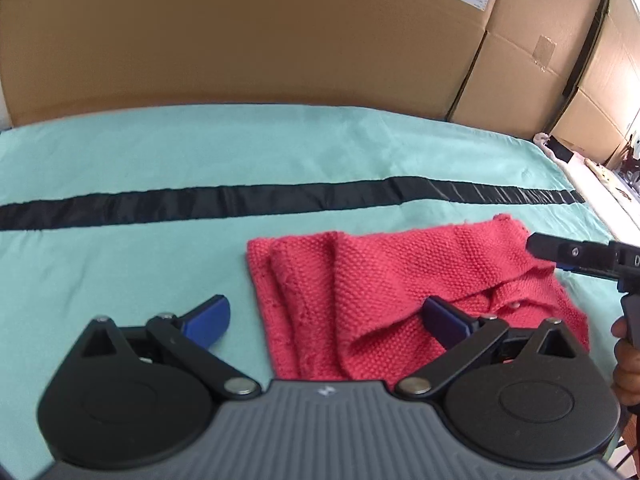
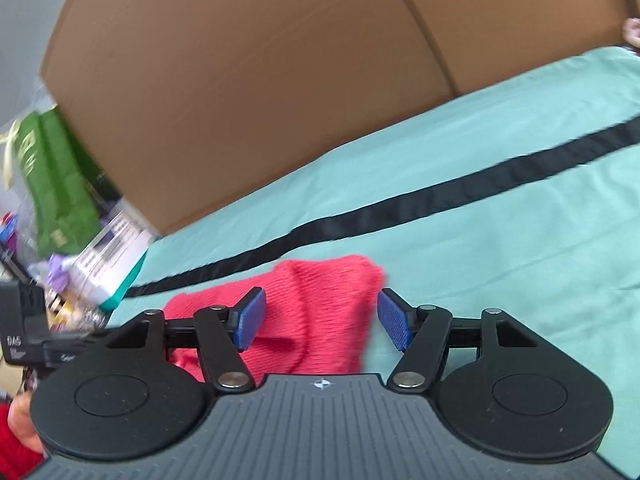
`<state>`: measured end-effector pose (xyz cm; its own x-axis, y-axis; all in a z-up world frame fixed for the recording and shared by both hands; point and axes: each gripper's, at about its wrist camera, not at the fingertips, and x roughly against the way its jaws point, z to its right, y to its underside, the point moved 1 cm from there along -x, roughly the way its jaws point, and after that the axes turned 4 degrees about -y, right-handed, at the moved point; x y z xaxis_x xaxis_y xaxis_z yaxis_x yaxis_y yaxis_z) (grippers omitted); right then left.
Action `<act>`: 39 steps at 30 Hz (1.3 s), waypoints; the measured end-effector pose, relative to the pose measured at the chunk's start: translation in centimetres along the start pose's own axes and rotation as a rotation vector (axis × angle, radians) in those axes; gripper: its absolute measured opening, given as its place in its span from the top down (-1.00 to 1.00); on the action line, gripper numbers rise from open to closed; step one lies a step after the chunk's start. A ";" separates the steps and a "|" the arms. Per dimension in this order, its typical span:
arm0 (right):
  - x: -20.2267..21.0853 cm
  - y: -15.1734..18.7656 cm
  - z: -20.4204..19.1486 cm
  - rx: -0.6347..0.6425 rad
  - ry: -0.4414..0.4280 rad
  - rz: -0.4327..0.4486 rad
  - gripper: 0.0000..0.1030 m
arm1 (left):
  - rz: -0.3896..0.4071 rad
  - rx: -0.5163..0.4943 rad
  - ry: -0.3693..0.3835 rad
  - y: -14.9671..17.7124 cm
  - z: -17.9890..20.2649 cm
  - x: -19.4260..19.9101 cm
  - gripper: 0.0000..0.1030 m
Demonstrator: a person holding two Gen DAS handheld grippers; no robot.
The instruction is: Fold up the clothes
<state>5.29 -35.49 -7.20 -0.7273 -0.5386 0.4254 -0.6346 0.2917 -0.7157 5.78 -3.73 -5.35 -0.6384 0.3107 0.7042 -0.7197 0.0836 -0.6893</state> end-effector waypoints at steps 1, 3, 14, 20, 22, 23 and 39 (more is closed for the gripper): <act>-0.3 0.1 -0.4 0.022 0.004 -0.008 -0.32 | -0.001 0.009 -0.003 0.0 -0.1 -0.1 -0.99; -0.6 0.2 -1.2 0.068 0.029 -0.015 -0.37 | 0.001 0.017 -0.018 -0.1 -0.2 -0.2 -0.99; -1.2 -0.1 -1.3 0.078 0.025 -0.066 -0.52 | -0.023 0.029 -0.010 0.2 -2.6 1.3 -0.99; -2.4 0.0 -2.4 0.112 -0.005 -0.076 -0.63 | 0.004 0.014 0.071 -0.1 -1.9 0.1 -0.99; -2.8 0.0 -2.8 0.124 -0.006 -0.080 -0.63 | 0.029 -0.009 0.070 -0.1 -1.4 -0.3 -0.99; -3.0 -0.1 -2.9 0.129 -0.004 -0.083 -0.62 | 0.040 -0.006 0.077 0.0 -1.3 -0.4 -0.99; -1.7 0.4 -4.5 0.305 0.036 -0.008 0.33 | 0.084 0.035 0.196 0.3 -1.6 -0.5 0.05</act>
<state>5.15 -30.88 -5.69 -0.7348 -0.5098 0.4474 -0.5369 0.0341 -0.8429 6.34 -2.33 -6.19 -0.6332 0.4939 0.5959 -0.6777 0.0182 -0.7351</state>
